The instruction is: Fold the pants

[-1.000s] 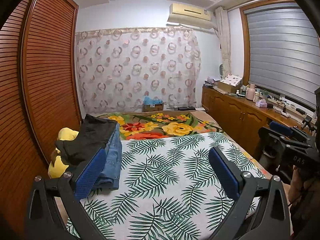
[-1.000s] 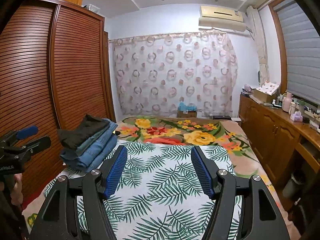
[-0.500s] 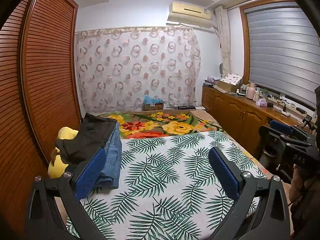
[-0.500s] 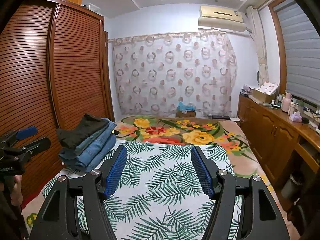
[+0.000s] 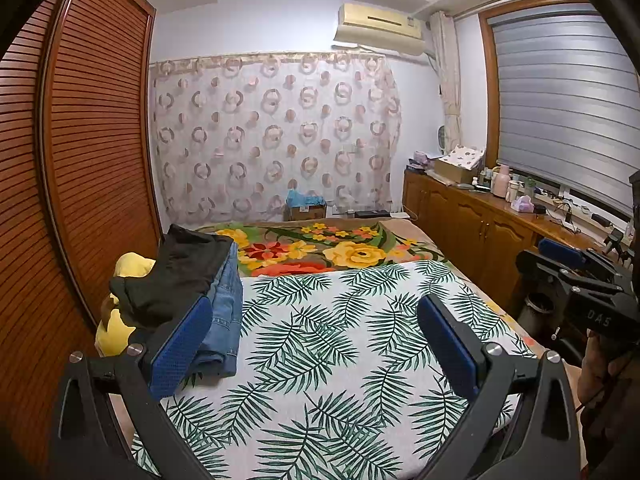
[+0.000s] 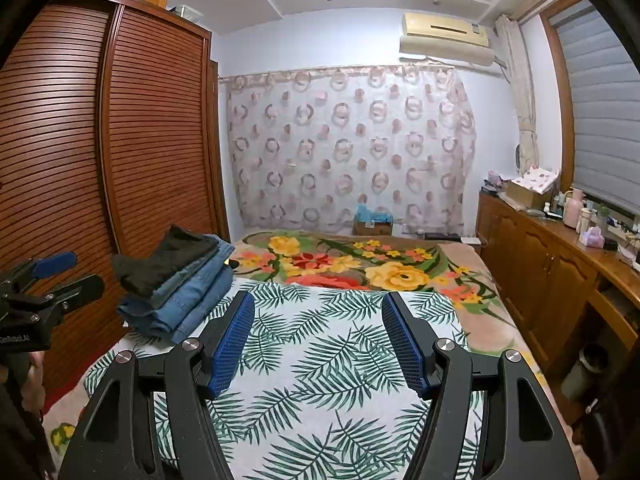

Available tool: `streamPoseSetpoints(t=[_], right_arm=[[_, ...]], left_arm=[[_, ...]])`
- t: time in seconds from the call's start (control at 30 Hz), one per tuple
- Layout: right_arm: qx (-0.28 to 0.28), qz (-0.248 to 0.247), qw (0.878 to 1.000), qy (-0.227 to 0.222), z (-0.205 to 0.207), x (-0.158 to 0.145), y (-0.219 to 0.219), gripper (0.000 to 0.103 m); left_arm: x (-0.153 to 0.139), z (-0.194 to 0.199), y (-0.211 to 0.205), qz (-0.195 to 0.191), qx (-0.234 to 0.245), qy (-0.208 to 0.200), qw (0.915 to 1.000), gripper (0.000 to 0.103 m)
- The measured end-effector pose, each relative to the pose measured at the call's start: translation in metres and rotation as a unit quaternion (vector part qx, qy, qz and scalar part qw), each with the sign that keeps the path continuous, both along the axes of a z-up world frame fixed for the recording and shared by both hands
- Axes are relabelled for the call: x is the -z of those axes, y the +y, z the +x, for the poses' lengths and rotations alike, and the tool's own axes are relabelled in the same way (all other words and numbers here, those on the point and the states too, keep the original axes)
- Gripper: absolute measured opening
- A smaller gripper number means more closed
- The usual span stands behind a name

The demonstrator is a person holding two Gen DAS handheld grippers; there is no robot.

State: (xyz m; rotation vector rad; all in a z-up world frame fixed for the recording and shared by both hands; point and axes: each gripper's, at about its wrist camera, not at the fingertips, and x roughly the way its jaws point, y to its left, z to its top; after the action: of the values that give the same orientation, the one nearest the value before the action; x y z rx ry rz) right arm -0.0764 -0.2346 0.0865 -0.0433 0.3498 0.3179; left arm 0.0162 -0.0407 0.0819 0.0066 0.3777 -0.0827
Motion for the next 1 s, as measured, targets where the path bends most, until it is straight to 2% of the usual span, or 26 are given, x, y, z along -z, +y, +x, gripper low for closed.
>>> streamPoseSetpoints(t=[1.0], right_arm=[[0.003, 0.001, 1.0, 0.001, -0.0024, 0.0021, -0.001, 0.068]], left_arm=[[0.0004, -0.0004, 0.0005, 0.0, 0.0, -0.001, 1.0, 0.102]])
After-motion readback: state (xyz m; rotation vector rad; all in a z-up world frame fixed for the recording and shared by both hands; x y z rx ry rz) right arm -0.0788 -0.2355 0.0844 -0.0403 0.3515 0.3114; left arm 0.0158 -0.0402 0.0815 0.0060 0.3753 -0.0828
